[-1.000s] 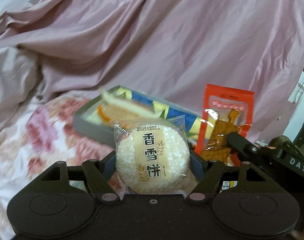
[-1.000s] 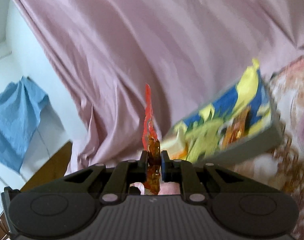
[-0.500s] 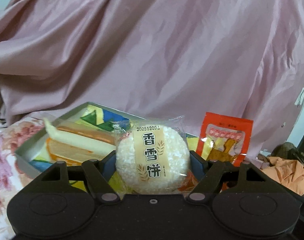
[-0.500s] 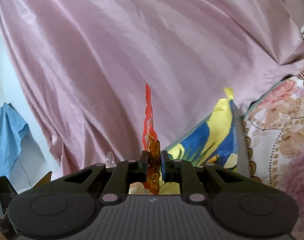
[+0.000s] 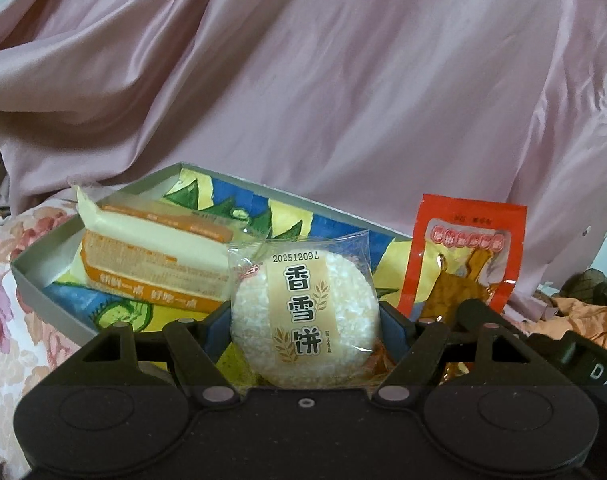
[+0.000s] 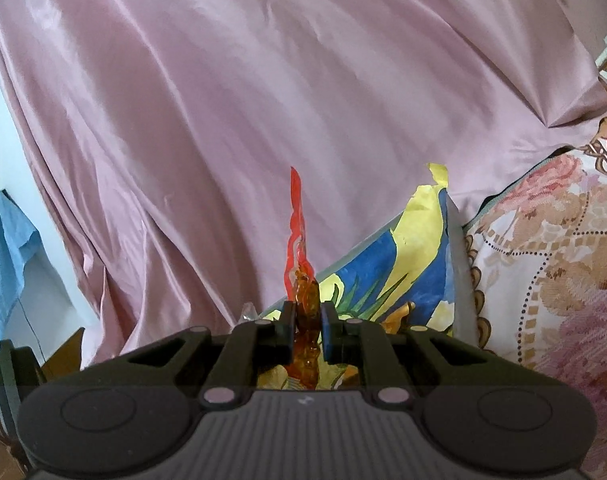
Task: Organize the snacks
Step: 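Lower the cake into the box and open the left tool while the right tool releases the orange pack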
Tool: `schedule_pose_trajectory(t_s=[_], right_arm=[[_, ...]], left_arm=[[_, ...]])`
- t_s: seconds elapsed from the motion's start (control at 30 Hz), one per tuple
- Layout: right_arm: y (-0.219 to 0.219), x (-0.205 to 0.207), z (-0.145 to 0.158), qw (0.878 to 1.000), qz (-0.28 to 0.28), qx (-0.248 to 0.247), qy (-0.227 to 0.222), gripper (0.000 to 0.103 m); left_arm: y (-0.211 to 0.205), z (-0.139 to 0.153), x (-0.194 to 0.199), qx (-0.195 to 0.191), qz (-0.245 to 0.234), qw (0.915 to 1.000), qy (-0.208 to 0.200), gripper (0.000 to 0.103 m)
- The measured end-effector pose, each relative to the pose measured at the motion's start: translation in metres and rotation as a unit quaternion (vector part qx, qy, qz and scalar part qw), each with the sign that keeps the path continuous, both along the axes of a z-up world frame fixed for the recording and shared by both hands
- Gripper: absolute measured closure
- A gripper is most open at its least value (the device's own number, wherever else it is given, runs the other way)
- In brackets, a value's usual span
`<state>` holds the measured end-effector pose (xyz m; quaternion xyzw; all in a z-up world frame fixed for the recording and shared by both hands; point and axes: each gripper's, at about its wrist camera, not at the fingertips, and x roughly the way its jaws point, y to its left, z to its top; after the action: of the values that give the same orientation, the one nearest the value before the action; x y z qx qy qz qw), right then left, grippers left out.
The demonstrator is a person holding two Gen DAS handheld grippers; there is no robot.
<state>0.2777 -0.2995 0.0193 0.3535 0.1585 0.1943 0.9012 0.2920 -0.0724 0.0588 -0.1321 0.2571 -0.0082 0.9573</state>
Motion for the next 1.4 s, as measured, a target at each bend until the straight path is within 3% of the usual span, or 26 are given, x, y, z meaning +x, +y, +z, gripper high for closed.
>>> schedule_pose_trajectory(t_s=[0.63, 0.73, 0.8, 0.83, 1.13, 1.4], right_arm=[[-0.002, 0.001, 0.004, 1.0, -0.009, -0.019, 0.017, 0.086], [-0.003, 0.0, 0.005, 0.999, -0.015, -0.024, 0.018, 0.08], [-0.004, -0.002, 0.006, 0.999, -0.022, -0.026, 0.015, 0.062], [-0.006, -0.003, 0.007, 0.999, -0.024, -0.023, 0.015, 0.059], [-0.015, -0.004, 0.009, 0.999, -0.031, -0.006, 0.019, 0.043], [-0.006, -0.018, 0.025, 0.998, -0.033, -0.056, -0.008, 0.023]], left_arm=[[0.002, 0.002, 0.0, -0.001, 0.004, 0.9999, 0.012, 0.026], [0.003, 0.003, -0.003, -0.003, 0.003, 1.0, 0.007, 0.023], [0.004, 0.003, -0.005, -0.005, 0.001, 1.0, 0.0, 0.021], [0.005, 0.004, -0.007, -0.006, 0.002, 1.0, -0.002, 0.019], [0.014, 0.018, -0.027, -0.013, 0.013, 0.9993, -0.032, 0.005], [0.029, 0.034, -0.055, 0.003, 0.022, 0.9985, -0.05, 0.001]])
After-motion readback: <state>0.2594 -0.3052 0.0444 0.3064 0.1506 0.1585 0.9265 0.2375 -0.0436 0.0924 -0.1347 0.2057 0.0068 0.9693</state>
